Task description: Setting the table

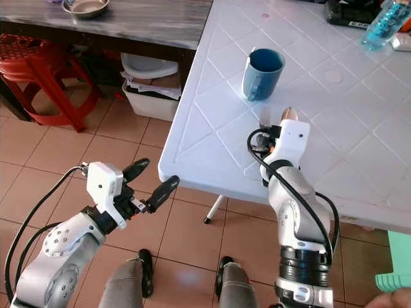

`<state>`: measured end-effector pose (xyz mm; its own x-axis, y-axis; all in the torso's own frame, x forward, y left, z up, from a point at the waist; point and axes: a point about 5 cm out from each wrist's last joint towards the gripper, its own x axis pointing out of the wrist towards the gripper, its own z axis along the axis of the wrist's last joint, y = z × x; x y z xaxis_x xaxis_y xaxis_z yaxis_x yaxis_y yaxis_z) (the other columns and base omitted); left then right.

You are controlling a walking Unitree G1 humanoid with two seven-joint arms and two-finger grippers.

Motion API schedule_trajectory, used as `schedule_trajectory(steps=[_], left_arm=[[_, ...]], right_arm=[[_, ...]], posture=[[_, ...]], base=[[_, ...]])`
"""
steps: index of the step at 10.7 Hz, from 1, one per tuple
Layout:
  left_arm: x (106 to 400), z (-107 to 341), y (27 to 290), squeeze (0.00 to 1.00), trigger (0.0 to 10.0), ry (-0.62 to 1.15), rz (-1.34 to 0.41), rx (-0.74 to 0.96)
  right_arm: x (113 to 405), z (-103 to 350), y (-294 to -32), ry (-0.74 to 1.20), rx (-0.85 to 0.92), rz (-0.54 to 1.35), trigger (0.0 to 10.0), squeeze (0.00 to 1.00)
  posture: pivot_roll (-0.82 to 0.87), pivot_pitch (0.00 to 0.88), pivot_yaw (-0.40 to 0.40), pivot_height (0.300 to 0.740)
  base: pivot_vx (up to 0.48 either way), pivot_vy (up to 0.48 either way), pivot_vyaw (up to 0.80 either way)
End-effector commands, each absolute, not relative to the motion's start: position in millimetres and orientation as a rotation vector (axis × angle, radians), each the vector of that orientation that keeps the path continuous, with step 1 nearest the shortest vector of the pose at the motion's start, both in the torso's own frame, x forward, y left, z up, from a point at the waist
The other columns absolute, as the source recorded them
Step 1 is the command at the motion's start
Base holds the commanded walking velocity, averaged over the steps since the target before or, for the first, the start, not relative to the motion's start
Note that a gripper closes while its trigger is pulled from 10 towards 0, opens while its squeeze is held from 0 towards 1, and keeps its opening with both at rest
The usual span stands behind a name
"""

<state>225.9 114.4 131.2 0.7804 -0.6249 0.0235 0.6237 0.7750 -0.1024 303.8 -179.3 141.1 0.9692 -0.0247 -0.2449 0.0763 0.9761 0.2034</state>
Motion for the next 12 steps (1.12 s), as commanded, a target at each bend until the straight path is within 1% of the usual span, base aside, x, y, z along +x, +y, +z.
schedule_trajectory(steps=[1, 2, 3, 4, 5, 6, 7, 8, 9, 11, 12], left_arm=[[228.9, 127.8, 121.0, 0.0, 10.0, 0.019, -0.606, -0.077], [234.7, 124.0, 129.8, 0.0, 10.0, 0.023, -0.522, -0.07], [241.0, 118.6, 143.4, 0.0, 10.0, 0.03, -0.399, -0.049], [243.7, 117.5, 148.7, 0.0, 10.0, 0.027, -0.35, -0.03], [251.0, 116.7, 158.6, 0.0, 10.0, 0.018, -0.258, -0.027], [253.8, 115.8, 160.8, 0.0, 10.0, 0.014, -0.211, -0.038], [253.3, 114.2, 157.1, 0.0, 10.0, 0.005, -0.201, -0.02], [251.8, 112.1, 151.2, 0.0, 10.0, -0.001, -0.203, -0.016], [255.8, 112.9, 151.1, 0.0, 10.0, -0.016, -0.172, -0.029], [262.3, 117.5, 150.1, 0.0, 10.0, -0.046, -0.175, -0.023], [263.3, 118.5, 151.0, 0.0, 10.0, -0.056, -0.165, -0.002]], right_arm=[[284.4, 95.8, -191.3, 0.456, 0.238, -0.148, 0.0, 0.0], [282.1, 95.8, -185.7, 0.45, 0.22, -0.123, 1.5, 0.0], [276.5, 89.5, -178.9, 0.493, 0.244, -0.102, 10.0, 0.0], [274.9, 89.7, -178.0, 0.482, 0.223, -0.098, 10.0, 0.0], [274.4, 88.1, -179.5, 0.481, 0.134, -0.096, 10.0, 0.0], [275.3, 86.4, -182.0, 0.486, 0.129, -0.107, 10.0, 0.0], [278.2, 87.4, -182.1, 0.486, 0.116, -0.112, 10.0, 0.0], [283.2, 94.4, -181.0, 0.441, 0.056, -0.112, 10.0, 0.0], [286.3, 99.1, -177.3, 0.399, 0.1, -0.097, 10.0, 0.0], [292.5, 105.9, -169.6, 0.337, 0.013, -0.088, 10.0, 0.0], [293.4, 106.5, -168.2, 0.331, 0.011, -0.082, 10.0, 0.0]], posture=[[-0.03, 0.275, -0.005, 0.74], [-0.03, 0.274, -0.007, 0.74], [-0.03, 0.271, -0.009, 0.74], [-0.03, 0.269, -0.009, 0.74], [-0.03, 0.263, -0.01, 0.74], [-0.03, 0.261, -0.012, 0.74], [-0.04, 0.262, -0.011, 0.74], [-0.04, 0.257, -0.011, 0.74], [-0.04, 0.257, -0.011, 0.74], [-0.04, 0.248, -0.012, 0.74], [-0.04, 0.245, -0.015, 0.74]], base=[[0.0, 0.0, 0.0], [0.0, 0.0, 0.0], [0.0, 0.0, 0.0], [0.0, 0.0, 0.0], [0.0, 0.48, 0.0], [0.0, 0.48, 0.0], [0.0, 0.48, 0.0], [0.0, 0.48, 0.0], [0.0, 0.48, 0.0], [0.0, 0.458, 0.0], [0.0, 0.435, 0.0]])
